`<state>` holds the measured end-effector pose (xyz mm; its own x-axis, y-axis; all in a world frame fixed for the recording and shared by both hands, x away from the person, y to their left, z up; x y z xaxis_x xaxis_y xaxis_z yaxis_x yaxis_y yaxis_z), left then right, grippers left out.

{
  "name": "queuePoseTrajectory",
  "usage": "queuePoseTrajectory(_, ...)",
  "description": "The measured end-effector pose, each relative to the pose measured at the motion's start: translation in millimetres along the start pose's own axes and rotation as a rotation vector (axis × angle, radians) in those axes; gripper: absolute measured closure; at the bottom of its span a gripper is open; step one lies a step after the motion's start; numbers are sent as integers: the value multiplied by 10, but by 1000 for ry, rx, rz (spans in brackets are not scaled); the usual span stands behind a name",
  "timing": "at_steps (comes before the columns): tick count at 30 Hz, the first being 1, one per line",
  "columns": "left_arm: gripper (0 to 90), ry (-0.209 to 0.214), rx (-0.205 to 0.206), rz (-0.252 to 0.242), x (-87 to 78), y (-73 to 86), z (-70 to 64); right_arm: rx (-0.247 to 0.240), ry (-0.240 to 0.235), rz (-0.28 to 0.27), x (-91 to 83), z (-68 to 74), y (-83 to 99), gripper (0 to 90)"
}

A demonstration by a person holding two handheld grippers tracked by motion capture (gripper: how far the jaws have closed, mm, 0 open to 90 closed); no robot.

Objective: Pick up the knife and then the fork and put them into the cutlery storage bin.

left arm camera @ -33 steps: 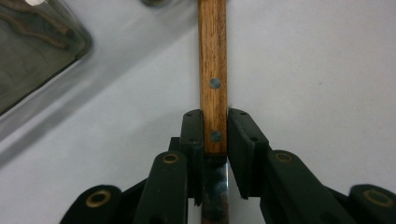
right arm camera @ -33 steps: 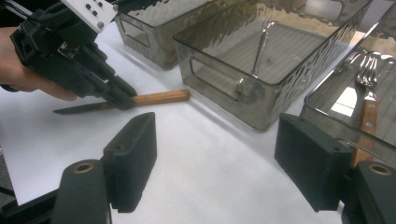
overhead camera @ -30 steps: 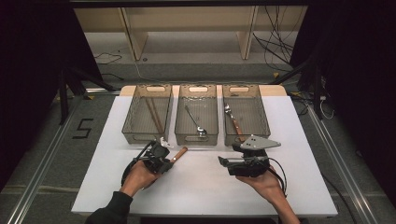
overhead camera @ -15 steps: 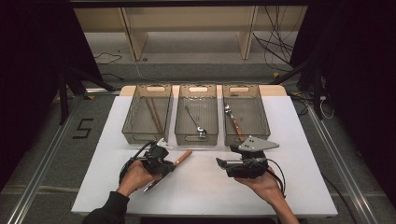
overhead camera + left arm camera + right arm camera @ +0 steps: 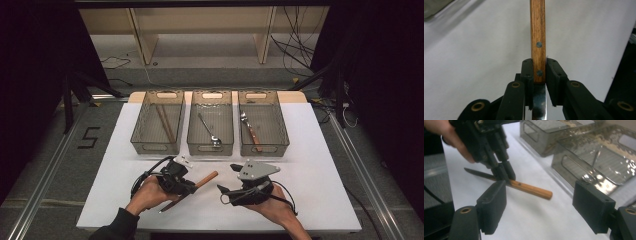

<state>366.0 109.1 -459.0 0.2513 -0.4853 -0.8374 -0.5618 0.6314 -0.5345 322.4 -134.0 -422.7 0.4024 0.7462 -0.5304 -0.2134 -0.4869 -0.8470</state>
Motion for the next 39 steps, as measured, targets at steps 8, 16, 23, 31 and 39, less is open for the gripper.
queuePoseTrajectory(8,766,39,39,10,-22,-40,-138,-200,46,73,132,232,16,290)
queuePoseTrajectory(16,766,53,81,23,-30,-60,-234,-442,92,179,280,437,107,307)
queuePoseTrajectory(23,766,60,122,29,-81,-85,-324,-667,169,243,397,587,214,358)
queuePoseTrajectory(31,766,71,137,28,-114,-100,-371,-824,260,271,478,721,295,461)
queuePoseTrajectory(39,766,92,149,30,-131,-106,-407,-958,325,289,533,797,367,572)
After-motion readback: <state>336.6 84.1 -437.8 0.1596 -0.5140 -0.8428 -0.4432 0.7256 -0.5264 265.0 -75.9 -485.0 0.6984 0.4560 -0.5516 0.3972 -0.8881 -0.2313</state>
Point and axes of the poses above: each handheld gripper's, and its own axes: x roughly forward along the jaws, y roughly out of its underside, z roughly to its left, the point moved 1 cm from there along x, roughly forward along the jaws, and after that the axes turned 6 degrees about -y, right-handed, at the moved point
